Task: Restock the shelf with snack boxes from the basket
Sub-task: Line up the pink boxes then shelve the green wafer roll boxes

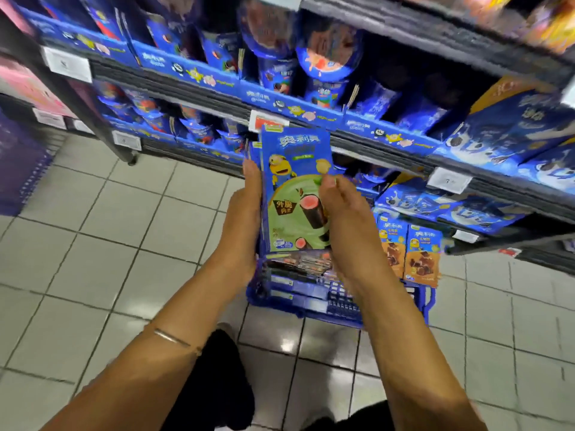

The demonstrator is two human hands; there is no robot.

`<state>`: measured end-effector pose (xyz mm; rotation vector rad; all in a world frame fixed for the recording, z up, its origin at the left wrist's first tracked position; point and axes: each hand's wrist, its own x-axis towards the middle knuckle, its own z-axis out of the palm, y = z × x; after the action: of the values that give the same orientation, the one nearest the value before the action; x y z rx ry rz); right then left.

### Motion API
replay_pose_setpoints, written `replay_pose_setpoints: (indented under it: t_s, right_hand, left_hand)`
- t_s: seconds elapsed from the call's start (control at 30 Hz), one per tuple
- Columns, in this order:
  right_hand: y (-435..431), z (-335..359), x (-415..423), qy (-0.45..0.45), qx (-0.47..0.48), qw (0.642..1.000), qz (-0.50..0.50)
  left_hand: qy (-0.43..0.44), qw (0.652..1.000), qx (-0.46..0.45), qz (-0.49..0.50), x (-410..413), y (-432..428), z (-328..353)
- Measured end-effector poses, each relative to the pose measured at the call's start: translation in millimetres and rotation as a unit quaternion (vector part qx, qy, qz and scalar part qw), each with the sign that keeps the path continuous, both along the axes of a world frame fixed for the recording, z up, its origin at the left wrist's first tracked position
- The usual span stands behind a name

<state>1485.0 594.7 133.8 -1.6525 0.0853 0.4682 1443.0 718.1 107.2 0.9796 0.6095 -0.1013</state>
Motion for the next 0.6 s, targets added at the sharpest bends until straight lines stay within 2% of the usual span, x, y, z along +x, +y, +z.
replay_pose_setpoints:
  t_s: [0.2,0.37,0.5,0.6]
  right_hand:
    - [44,246,-5,-0.048,0.013,0.998,0.041]
    - [99,449,-3,-0.150,0.033,0.987,0.051]
    - [129,560,-4,-0.231,0.059,0.967,0.086]
    - [134,613,0,-0.289,0.067,0.951,0.091]
  left_hand:
    - [-0.029,0.998,0.016,0.045,-10,55,233]
    - [-0.169,0.982,0.058,0.053,-7,106,434]
    - [-0.244,0.966,0.069,0.056,-2,138,543]
    - [-0.295,0.951,0.080,0.041,4,155,598]
